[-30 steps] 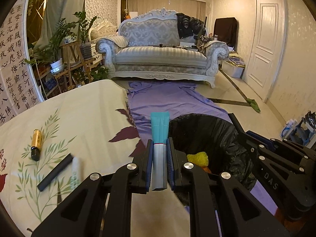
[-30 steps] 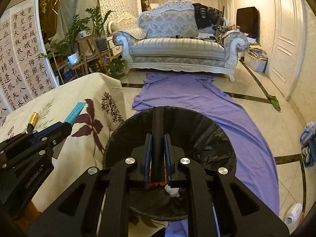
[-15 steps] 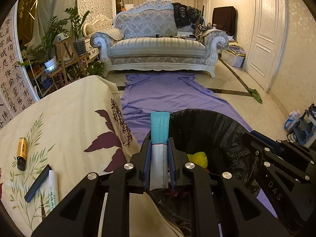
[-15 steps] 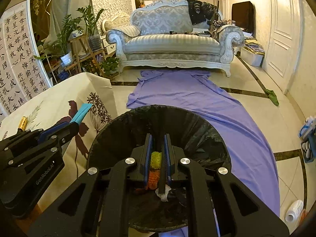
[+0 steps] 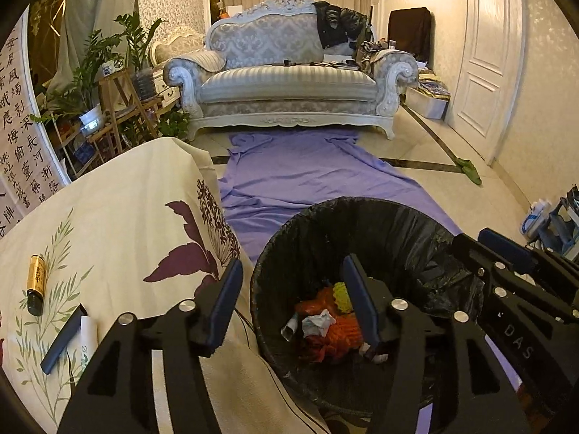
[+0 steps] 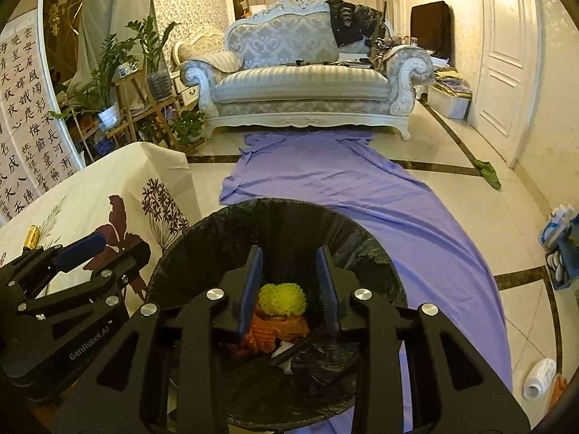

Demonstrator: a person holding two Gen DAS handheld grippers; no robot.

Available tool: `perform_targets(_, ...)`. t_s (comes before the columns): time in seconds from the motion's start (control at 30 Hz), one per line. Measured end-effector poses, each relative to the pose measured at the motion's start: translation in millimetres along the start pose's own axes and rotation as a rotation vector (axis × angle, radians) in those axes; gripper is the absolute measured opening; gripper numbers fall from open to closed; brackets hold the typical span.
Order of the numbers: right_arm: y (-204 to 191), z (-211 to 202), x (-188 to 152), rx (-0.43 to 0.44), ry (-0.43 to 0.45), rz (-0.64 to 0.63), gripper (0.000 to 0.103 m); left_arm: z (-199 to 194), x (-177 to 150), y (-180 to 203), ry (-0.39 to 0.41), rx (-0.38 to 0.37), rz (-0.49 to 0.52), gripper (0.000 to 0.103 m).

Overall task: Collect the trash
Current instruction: 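Grasp the white toothpaste tube with the left tool while the right tool grasps the twine bundle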

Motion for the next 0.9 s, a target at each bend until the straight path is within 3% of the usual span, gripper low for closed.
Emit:
perform_targets(0.17,4.9,-6.0,-0.2,-0.018,0.004,0.008,0.049,-6.0,2.4,-1.6,0.022,0.028,0.01,0.071)
perform_targets(0.27,3.5,-10.4,-0.7,-0.023,0.007,0.006,0.053,-13.7,1.8,-11.4,0.037,0.058,0.007,0.074)
perform_targets(0.5,-12.0,-24.1,-3.8,-0.013,0.017,0.0,0.077,-41.4,-12.1,-49.8,0.05,0.112,-0.047,0.077)
perform_targets(0.9,-93.9,-46.5,-17.8,0.089,0.017,-0.087,0.08,-97.3,-57.9,-132.9,0.057,0.276,-0.135,0.079)
Point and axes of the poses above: each gripper's, at about its wrist camera, not at the fingertips, and z roughly the way its jaws point, y to its right, x to its top, the point moved 7 cm from there along z, roughly the way its jaws point
